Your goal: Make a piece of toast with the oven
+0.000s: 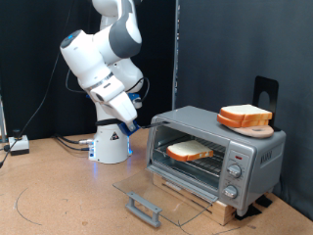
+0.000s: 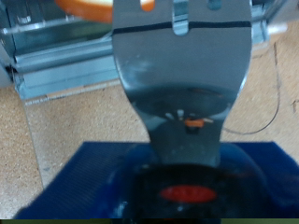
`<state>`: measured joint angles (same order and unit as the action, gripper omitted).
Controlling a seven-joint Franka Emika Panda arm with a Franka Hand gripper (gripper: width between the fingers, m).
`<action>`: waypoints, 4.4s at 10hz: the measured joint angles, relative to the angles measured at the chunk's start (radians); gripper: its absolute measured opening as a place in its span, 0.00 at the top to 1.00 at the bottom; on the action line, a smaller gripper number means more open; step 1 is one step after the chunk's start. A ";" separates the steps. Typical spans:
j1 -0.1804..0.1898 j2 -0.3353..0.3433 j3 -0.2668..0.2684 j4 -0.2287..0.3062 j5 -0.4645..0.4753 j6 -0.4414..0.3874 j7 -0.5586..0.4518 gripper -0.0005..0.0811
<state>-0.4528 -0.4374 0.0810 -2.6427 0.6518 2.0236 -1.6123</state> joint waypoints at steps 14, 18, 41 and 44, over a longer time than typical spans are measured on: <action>0.162 -0.190 0.166 -0.056 0.199 -0.275 0.108 0.51; 0.215 -0.296 0.288 -0.101 0.269 -0.228 0.251 0.51; 0.243 -0.409 0.452 -0.167 0.555 -0.108 0.403 0.00; 0.239 -0.455 0.392 -0.163 0.538 -0.157 0.403 0.00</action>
<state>-0.2140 -0.8920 0.4726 -2.8058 1.1895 1.8669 -1.2092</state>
